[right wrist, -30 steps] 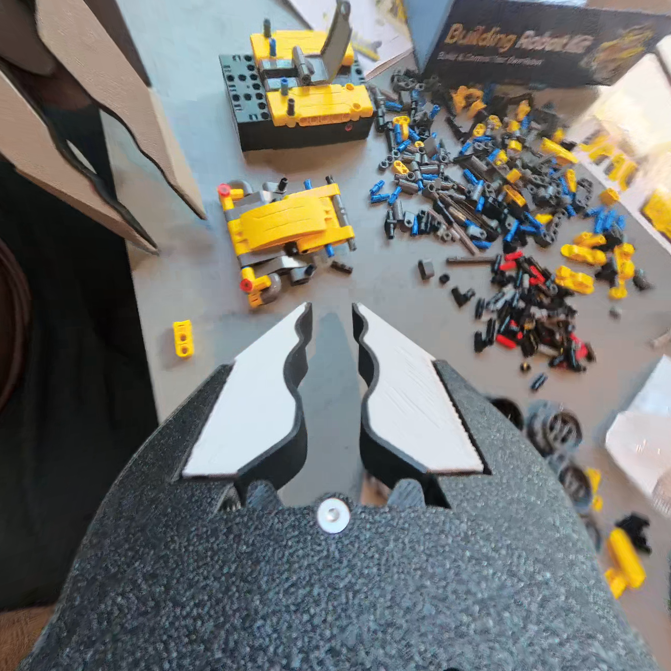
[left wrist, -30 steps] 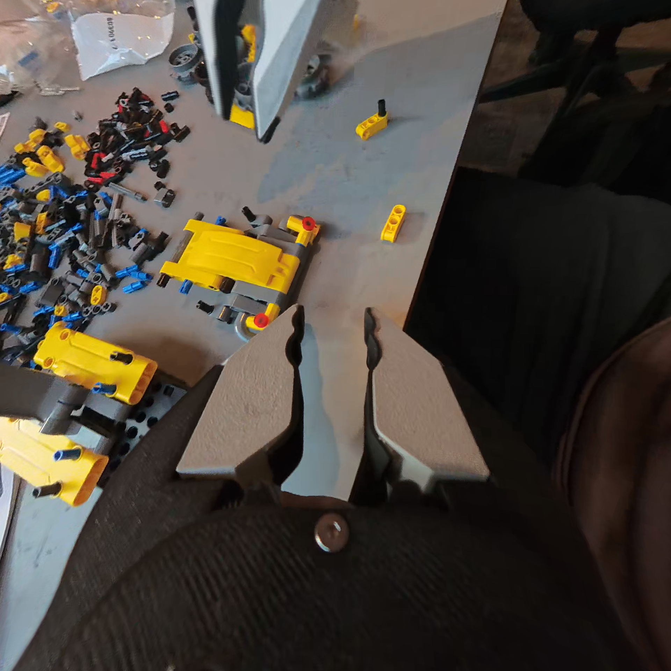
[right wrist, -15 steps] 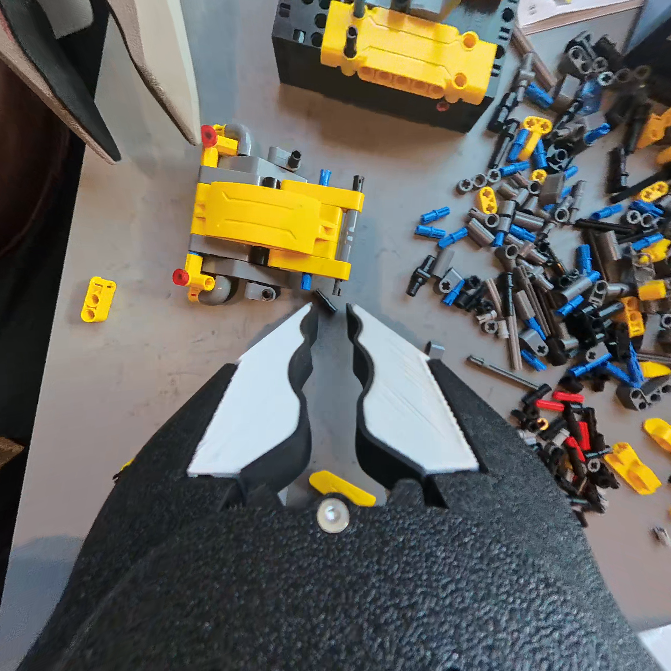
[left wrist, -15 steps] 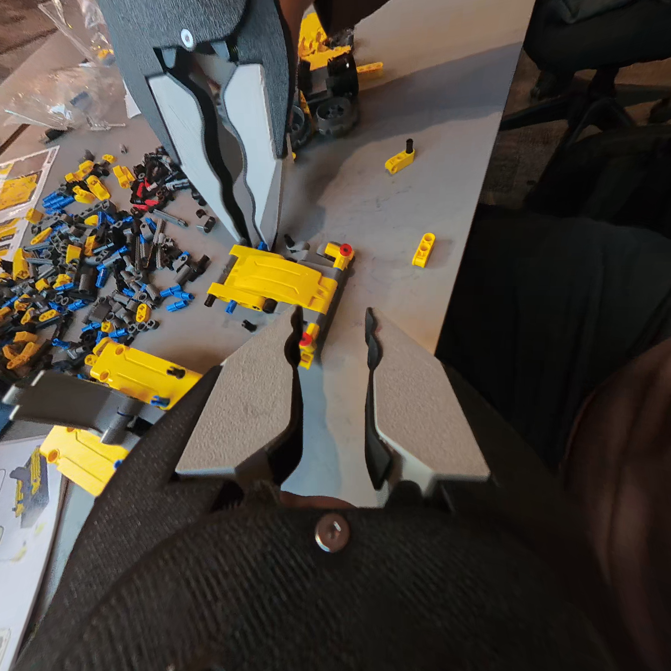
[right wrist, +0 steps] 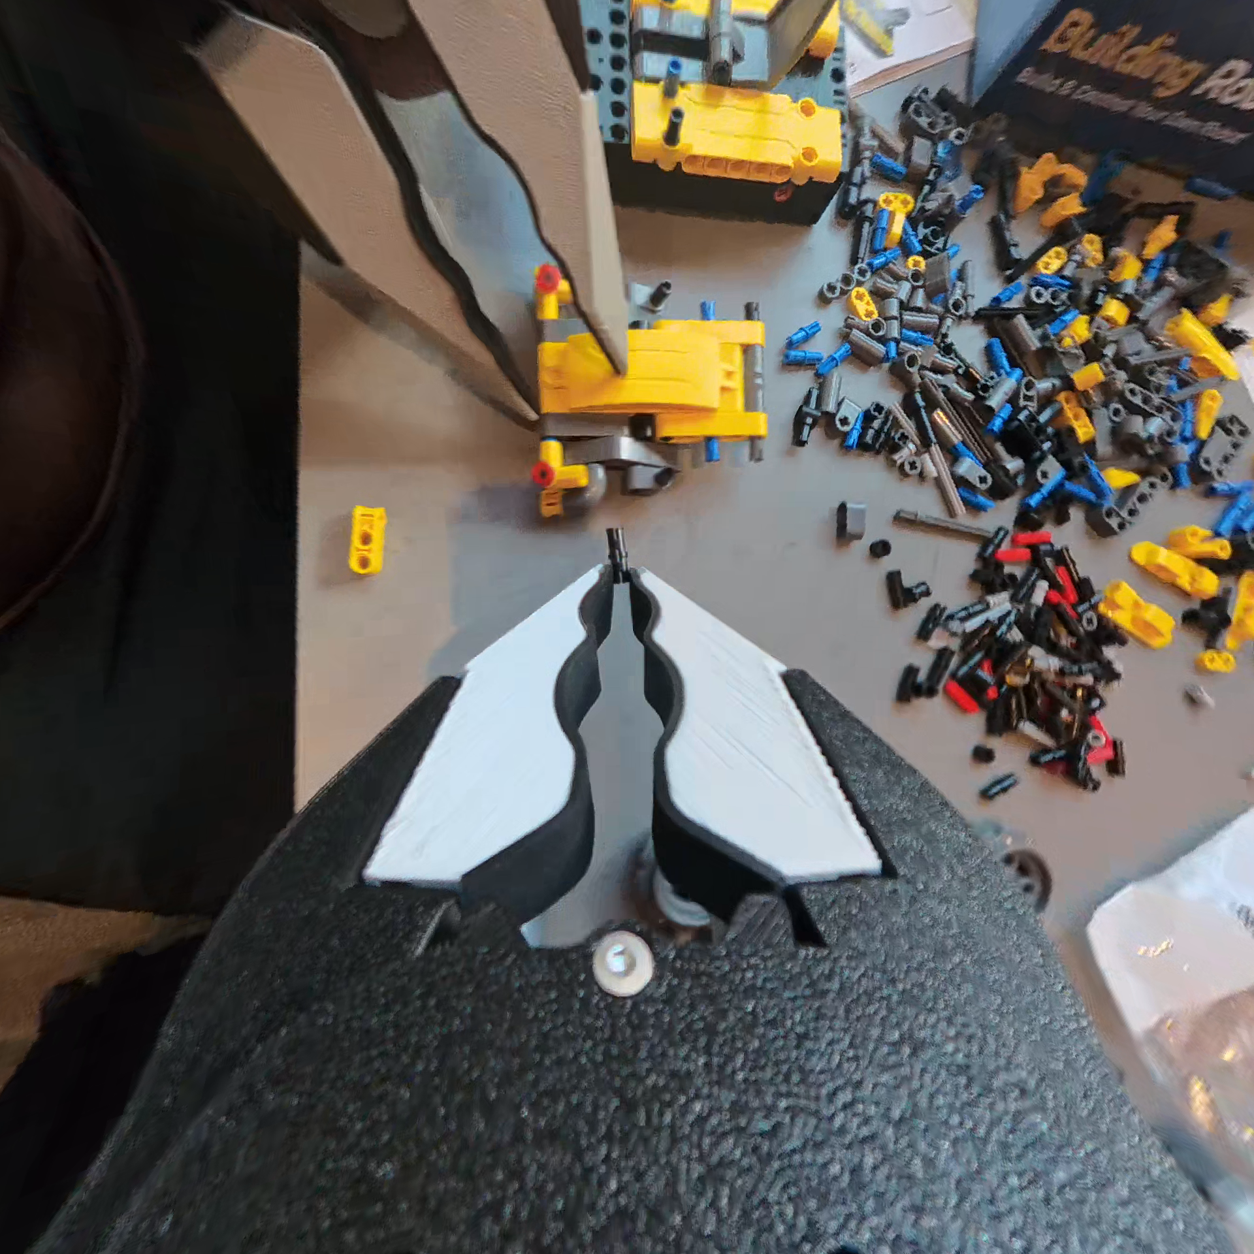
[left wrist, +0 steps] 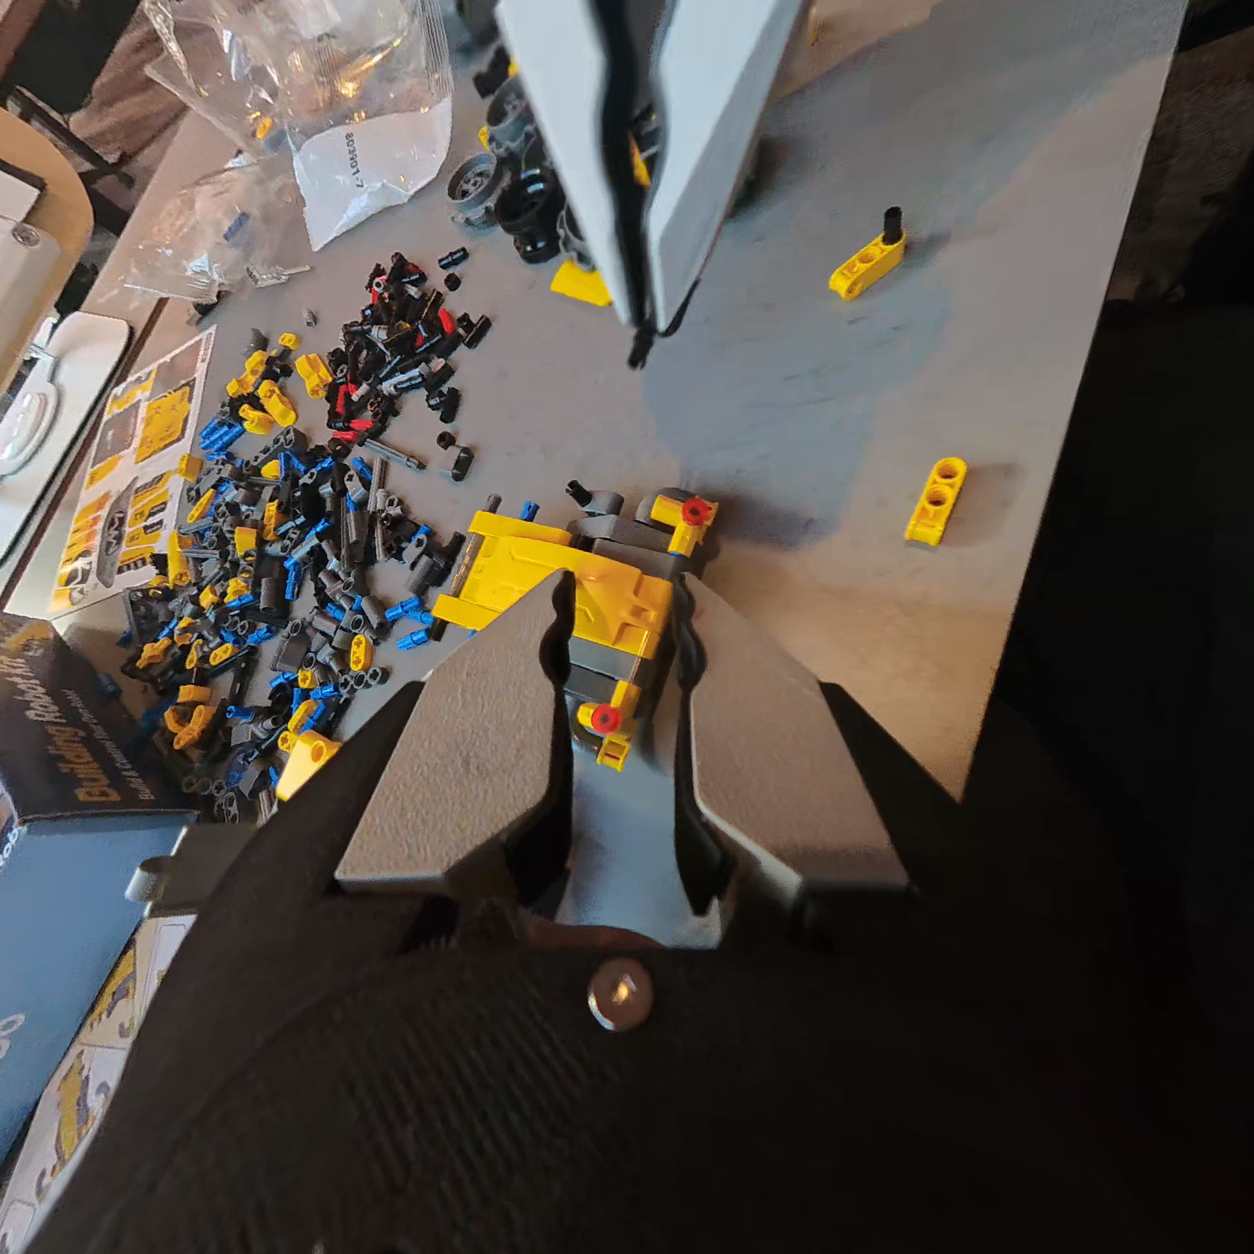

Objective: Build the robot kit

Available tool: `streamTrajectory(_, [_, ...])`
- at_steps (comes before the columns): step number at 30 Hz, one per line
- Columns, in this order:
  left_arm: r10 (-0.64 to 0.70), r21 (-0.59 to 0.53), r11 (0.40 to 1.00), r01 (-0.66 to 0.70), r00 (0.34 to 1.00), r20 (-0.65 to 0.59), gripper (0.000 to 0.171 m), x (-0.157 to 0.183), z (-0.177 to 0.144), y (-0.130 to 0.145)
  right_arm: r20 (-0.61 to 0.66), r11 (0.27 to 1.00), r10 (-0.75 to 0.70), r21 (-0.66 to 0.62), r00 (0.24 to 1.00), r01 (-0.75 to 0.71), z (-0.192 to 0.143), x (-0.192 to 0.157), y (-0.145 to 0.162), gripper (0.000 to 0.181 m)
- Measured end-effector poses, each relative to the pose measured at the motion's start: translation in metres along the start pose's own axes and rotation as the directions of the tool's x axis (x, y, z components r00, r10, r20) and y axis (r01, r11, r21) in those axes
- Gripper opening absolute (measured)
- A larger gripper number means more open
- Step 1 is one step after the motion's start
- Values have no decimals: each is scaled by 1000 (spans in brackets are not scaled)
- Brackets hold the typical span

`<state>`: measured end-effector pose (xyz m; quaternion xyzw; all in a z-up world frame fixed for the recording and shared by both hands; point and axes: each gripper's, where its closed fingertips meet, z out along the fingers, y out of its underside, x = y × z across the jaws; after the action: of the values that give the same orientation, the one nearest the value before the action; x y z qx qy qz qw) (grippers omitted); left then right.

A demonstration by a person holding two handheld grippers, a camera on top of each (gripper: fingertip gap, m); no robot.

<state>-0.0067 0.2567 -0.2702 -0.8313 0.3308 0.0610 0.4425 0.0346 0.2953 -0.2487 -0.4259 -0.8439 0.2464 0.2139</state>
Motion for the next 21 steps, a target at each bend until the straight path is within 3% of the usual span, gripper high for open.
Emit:
streamTrajectory(7, [-89, 101, 990, 99, 991, -102, 29, 26, -25, -21, -73, 981, 157, 126, 985, -147, -19, -44, -14, 1])
streamTrajectory(12, [67, 139, 989, -51, 992, -110, 28, 55, -32, -19, -44, 968, 220, 130, 975, -213, -4, -68, -21, 1])
streamTrajectory(21, [354, 158, 918, -364, 931, 86, 18, 59, -38, -28, 59, 959, 266, 83, 962, -270, 12, -83, -33, 1])
